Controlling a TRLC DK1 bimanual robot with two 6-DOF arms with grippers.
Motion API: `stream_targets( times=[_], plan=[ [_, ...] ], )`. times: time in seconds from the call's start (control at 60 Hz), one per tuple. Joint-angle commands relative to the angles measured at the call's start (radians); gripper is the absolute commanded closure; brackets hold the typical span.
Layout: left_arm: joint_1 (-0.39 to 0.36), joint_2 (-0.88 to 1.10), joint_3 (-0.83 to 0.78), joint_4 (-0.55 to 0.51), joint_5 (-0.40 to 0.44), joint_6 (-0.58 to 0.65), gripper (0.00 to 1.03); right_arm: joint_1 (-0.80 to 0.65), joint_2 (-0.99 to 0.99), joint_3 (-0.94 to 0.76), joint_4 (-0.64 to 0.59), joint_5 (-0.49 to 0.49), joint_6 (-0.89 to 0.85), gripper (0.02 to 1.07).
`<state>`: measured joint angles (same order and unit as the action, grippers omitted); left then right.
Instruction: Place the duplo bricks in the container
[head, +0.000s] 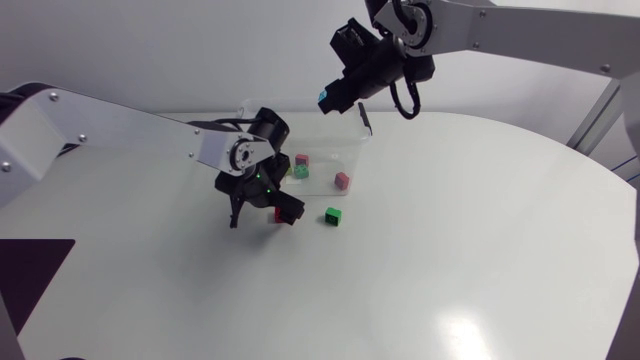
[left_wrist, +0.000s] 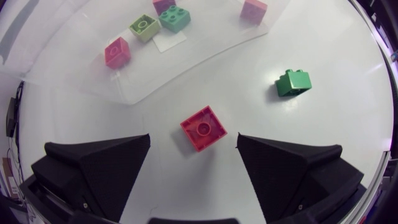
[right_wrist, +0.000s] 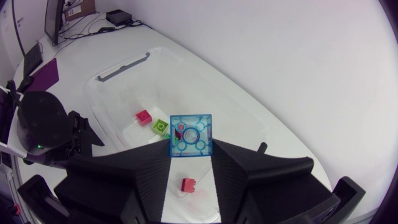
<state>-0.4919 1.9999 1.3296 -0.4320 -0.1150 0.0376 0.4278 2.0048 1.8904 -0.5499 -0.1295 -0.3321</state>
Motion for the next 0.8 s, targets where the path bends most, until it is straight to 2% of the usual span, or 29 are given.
stream_targets(
  times=[0.0,0.067,0.1,0.133,0.25,0.283,0.333,0.383,0.517,0.783],
  plan=[
    [-0.017,0.042,0.026,0.019,-0.020,-0.061,0.07,-0.012,0.046,0.039,0.008,0.001,0.025,0.88],
    [-0.030,0.059,0.036,0.024,-0.037,-0.081,0.08,-0.017,0.057,0.045,0.019,0.001,0.028,0.87],
    [-0.033,0.068,0.037,0.032,-0.045,-0.093,0.08,-0.020,0.060,0.044,0.033,0.002,0.031,0.84],
    [-0.034,0.071,0.037,0.036,-0.046,-0.100,0.08,-0.020,0.061,0.038,0.045,0.011,0.033,0.75],
    [-0.039,0.092,0.043,0.050,-0.054,-0.119,0.11,-0.021,0.060,0.013,0.064,0.028,0.031,0.24],
    [-0.039,0.096,0.045,0.055,-0.054,-0.120,0.12,-0.021,0.051,-0.004,0.068,0.030,0.030,0.17],
    [-0.039,0.108,0.051,0.058,-0.055,-0.120,0.13,-0.021,0.026,-0.037,0.074,0.030,0.024,0.17],
    [-0.036,0.115,0.057,0.056,-0.054,-0.120,0.21,-0.021,-0.008,-0.085,0.099,0.030,0.019,0.16],
    [-0.033,0.122,0.057,0.065,-0.055,-0.122,0.72,-0.023,-0.130,-0.234,0.134,0.019,-0.007,0.16],
    [-0.036,0.083,-0.001,0.067,-0.052,-0.082,0.76,-0.015,-0.371,-0.605,0.209,-0.035,-0.088,0.16]
  ],
)
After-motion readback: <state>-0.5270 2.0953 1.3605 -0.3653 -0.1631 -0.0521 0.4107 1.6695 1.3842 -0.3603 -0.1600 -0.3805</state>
